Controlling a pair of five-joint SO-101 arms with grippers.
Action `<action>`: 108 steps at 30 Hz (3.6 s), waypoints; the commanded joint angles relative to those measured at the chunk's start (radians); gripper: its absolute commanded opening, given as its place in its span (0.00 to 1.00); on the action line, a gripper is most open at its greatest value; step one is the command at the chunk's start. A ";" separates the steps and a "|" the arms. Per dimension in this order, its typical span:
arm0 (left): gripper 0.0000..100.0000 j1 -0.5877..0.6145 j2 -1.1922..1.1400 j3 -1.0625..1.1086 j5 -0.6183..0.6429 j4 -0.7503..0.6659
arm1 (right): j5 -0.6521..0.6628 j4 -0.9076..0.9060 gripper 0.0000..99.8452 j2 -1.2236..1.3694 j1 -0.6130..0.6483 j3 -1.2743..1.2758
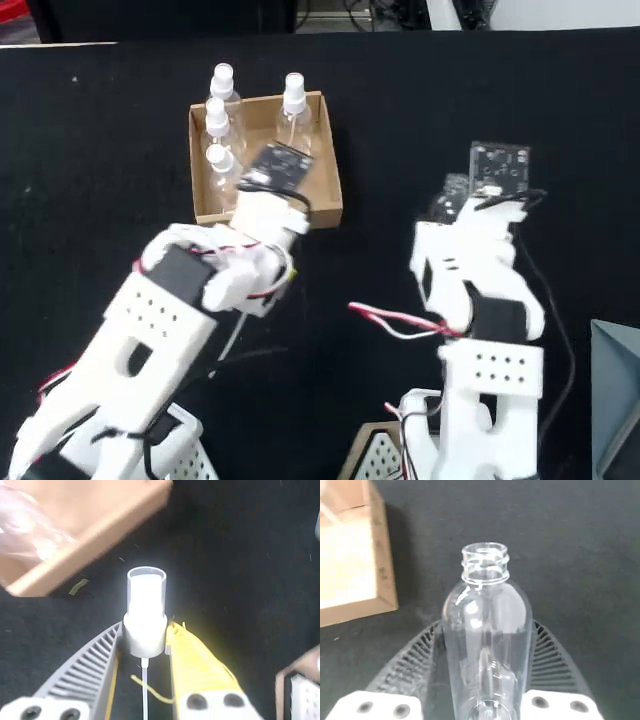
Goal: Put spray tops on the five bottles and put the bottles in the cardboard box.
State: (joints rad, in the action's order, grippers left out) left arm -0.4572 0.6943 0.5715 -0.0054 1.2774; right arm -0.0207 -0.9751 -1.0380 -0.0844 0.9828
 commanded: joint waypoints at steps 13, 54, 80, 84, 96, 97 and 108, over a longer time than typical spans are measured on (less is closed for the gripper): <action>0.03 0.213 0.278 0.081 0.106 -0.158 | 0.048 0.028 0.15 -0.257 0.278 0.073; 0.03 0.437 0.552 0.110 0.425 -0.285 | 0.132 0.204 0.15 -0.446 0.729 0.369; 0.03 0.516 0.552 0.097 0.509 -0.330 | 0.133 0.413 0.15 -0.446 0.911 0.584; 0.03 0.515 0.552 0.077 0.509 -0.324 | 0.133 0.413 0.15 -0.446 0.911 0.590; 0.03 0.430 0.552 0.065 0.509 -0.321 | 0.181 0.414 0.15 -0.446 0.911 0.591; 0.03 0.420 0.552 0.065 0.509 -0.321 | 0.181 0.414 0.15 -0.446 0.911 0.591; 0.03 0.406 0.552 0.056 0.509 -0.321 | 0.181 0.413 0.15 -0.446 0.913 0.591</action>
State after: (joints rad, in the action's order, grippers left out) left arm -0.0368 1.2298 0.6943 0.4964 0.9735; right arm 0.1465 -0.5900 -1.4630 0.8117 1.5796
